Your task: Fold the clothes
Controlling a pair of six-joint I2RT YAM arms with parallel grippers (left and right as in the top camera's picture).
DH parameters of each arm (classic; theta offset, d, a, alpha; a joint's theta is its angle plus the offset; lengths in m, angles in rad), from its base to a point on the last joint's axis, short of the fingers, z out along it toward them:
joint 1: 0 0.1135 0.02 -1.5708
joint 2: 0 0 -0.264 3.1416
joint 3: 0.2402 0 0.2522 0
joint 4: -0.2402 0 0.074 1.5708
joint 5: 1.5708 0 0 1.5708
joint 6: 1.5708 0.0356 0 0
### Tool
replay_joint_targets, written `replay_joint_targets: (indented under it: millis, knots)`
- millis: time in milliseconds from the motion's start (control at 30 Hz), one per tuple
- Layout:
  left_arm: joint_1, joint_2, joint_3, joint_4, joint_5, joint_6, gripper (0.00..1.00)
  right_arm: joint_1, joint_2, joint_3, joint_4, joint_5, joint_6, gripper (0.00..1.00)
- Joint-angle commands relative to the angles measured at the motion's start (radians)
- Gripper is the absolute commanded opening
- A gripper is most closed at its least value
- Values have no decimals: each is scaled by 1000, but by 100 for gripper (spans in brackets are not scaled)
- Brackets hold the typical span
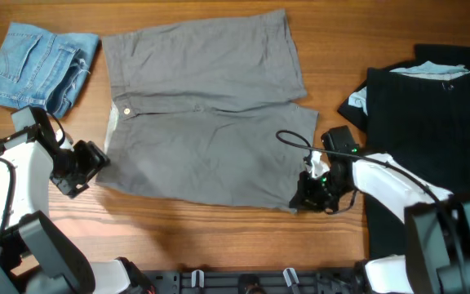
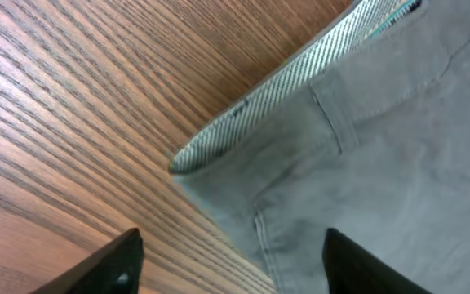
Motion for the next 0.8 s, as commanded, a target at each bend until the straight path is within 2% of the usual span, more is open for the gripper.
replay_joint_targets:
  millis: [0,67,133,300,333,367,400,467,533,567,633,767]
  knots:
    - [4,35,-26,12,-8,13,68,2,-90,89,-33,98,8,5]
    - [4,53,-59,65,3,12,79,2,-125,108,-30,97,26,4]
    - [4,68,-93,121,76,12,89,2,-148,109,-30,98,35,4]
    - [4,95,-141,175,90,13,93,2,-153,109,-29,98,35,4]
    - [4,100,-150,191,90,13,90,2,-153,109,-29,98,35,4]
    - [4,106,-158,208,90,13,78,2,-153,109,-29,98,35,4]
    - [4,121,-169,242,90,13,58,2,-153,109,-26,98,35,4]
    - [4,130,-169,253,90,13,39,2,-153,109,-26,98,34,5]
    - [4,132,-169,247,90,13,10,2,-153,110,-26,99,35,5]
    - [4,131,-168,238,90,13,4,2,-153,111,-26,99,35,4]
    - [6,129,-154,197,86,13,4,2,-153,129,-46,116,35,4]
    - [33,78,-62,49,86,9,4,2,-160,250,-200,262,32,4]
